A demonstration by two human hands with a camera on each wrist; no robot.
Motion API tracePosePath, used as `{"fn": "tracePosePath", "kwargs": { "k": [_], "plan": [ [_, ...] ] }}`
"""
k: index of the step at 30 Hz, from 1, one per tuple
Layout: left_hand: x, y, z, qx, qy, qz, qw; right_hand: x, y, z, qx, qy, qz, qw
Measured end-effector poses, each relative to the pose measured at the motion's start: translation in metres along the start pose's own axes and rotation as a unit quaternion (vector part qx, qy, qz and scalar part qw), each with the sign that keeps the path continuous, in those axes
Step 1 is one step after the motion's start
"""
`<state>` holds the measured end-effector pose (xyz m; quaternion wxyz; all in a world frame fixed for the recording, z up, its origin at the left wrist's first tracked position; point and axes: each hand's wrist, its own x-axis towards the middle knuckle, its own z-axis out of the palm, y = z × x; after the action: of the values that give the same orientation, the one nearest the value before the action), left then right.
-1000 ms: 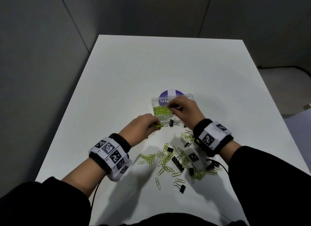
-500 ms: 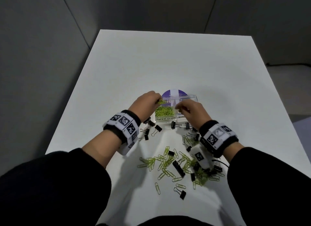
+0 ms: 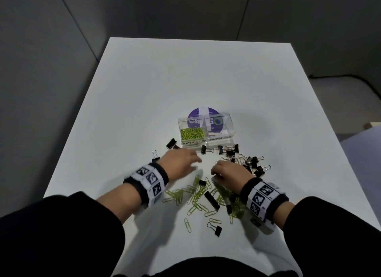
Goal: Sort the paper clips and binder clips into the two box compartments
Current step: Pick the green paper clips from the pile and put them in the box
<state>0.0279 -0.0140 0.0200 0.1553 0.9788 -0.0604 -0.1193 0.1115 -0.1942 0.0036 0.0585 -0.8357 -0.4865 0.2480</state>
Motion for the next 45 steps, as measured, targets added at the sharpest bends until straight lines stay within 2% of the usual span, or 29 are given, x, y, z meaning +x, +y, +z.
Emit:
{"fn": "tracePosePath", "kwargs": {
  "k": [2,4,9,12,14,16,20,23,27,31,34,36,40,45],
  "plan": [
    [-0.012,0.007,0.021,0.025,-0.051,0.013,0.998,-0.003,-0.006,0.008,-0.027,0.005,-0.005,1.000],
    [-0.019,0.011,0.035,0.050,-0.068,0.005,0.996,-0.003,-0.013,0.015,-0.041,0.026,-0.011,0.999],
    [-0.028,0.016,0.049,0.057,-0.062,-0.030,0.996,-0.004,-0.025,0.021,-0.093,0.018,-0.047,0.994],
    [-0.038,0.013,0.051,0.052,-0.055,-0.021,0.997,-0.006,-0.030,0.021,-0.135,0.000,-0.063,0.989],
    [-0.048,0.010,0.053,0.049,-0.040,-0.004,0.998,-0.008,-0.030,0.020,-0.133,-0.018,-0.065,0.989],
    [-0.060,0.005,0.054,0.046,-0.021,-0.002,0.999,-0.009,-0.030,0.020,-0.124,-0.007,-0.081,0.989],
    [-0.083,-0.005,0.051,0.063,-0.010,-0.035,0.997,-0.008,-0.029,0.023,-0.141,-0.033,-0.084,0.986],
    [-0.094,-0.010,0.054,-0.003,-0.012,-0.091,0.996,-0.006,-0.023,0.023,-0.146,-0.030,-0.075,0.986],
    [-0.094,-0.009,0.056,-0.061,0.009,-0.123,0.990,-0.004,-0.017,0.018,-0.144,-0.011,-0.072,0.987],
    [-0.079,-0.001,0.058,-0.085,0.009,-0.133,0.987,-0.003,-0.001,0.001,-0.121,0.036,-0.009,0.992],
    [-0.067,0.007,0.054,-0.090,-0.003,-0.133,0.987,0.003,0.012,-0.010,-0.121,0.015,0.080,0.989],
    [-0.061,0.010,0.051,-0.080,-0.005,-0.130,0.988,0.005,0.015,-0.011,-0.118,0.002,0.107,0.987],
    [-0.057,0.016,0.051,-0.054,0.004,-0.149,0.987,-0.004,-0.002,-0.005,-0.128,0.048,0.037,0.990],
    [-0.053,0.028,0.058,-0.009,-0.038,-0.134,0.990,-0.019,-0.029,0.020,-0.144,-0.045,-0.013,0.988]
  ]
}}
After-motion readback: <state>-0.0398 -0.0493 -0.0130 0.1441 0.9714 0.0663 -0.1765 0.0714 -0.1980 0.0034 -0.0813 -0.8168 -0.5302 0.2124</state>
